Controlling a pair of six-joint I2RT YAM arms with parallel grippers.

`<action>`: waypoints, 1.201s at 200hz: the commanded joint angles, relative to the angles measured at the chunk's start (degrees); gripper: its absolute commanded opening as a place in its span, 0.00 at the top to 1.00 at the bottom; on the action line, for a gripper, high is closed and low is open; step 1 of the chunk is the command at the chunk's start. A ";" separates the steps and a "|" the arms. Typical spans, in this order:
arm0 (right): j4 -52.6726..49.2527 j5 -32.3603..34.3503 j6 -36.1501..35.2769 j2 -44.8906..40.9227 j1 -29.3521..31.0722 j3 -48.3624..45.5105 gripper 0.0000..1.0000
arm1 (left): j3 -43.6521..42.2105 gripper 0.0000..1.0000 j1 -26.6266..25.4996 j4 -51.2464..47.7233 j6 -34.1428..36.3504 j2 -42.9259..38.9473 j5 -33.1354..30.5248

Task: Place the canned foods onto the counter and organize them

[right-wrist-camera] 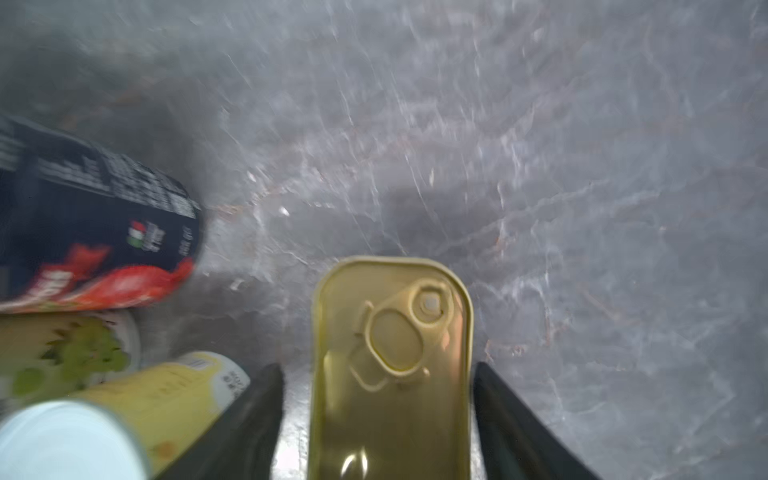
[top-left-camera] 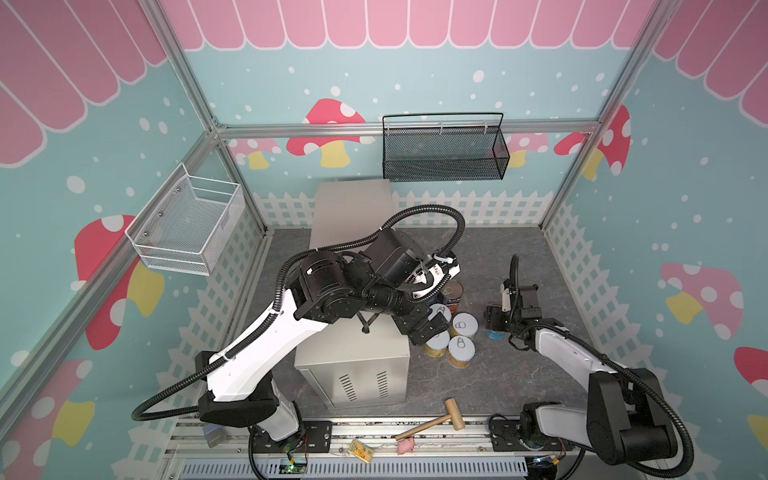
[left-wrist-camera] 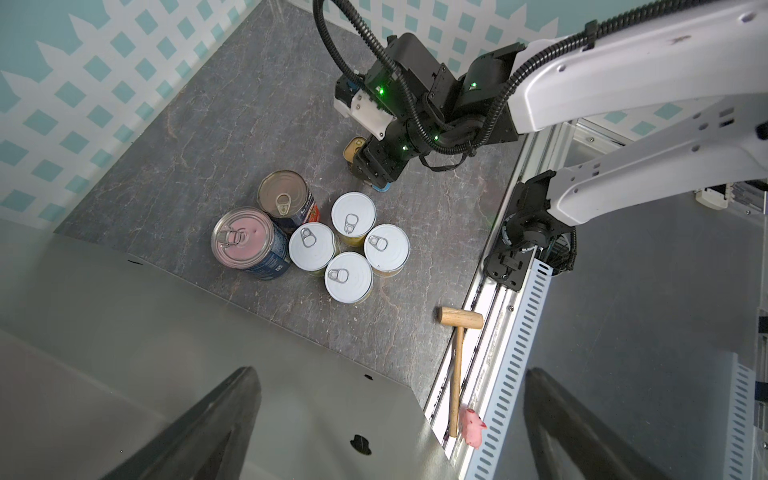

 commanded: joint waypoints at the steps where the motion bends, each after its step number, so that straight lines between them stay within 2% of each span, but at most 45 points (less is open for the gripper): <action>1: 3.70 -5.16 -5.21 -4.87 -0.21 1.91 0.17 | 1.41 0.01 -0.34 -1.14 1.54 0.17 -0.37; 36: 8.31 -13.71 -9.68 -9.89 -0.13 1.12 0.08 | 1.66 0.01 -0.36 -0.87 2.15 0.17 -0.07; 58: 11.21 -19.29 -10.63 -9.85 0.71 1.28 0.04 | 2.07 0.01 -0.35 -0.77 2.40 0.14 0.37; 75: 12.00 -20.59 -11.28 -8.37 2.47 2.19 0.02 | 2.10 0.01 -0.34 -0.70 2.51 -0.10 1.33; 106: 11.80 -18.76 -12.85 -3.54 7.25 4.64 0.01 | 0.86 0.01 -0.36 0.16 2.26 -1.12 2.05; 142: 13.15 -14.45 -11.51 1.80 11.23 7.05 0.01 | 0.55 0.01 -0.31 0.39 2.17 -2.13 1.88; 185: 14.85 -12.56 -8.78 7.80 11.92 8.42 0.01 | -0.95 0.01 -0.34 0.94 2.08 -3.84 1.31; 240: 17.48 -11.49 -8.54 13.77 12.08 10.35 0.01 | -3.13 0.01 -0.30 2.32 1.09 -5.69 1.08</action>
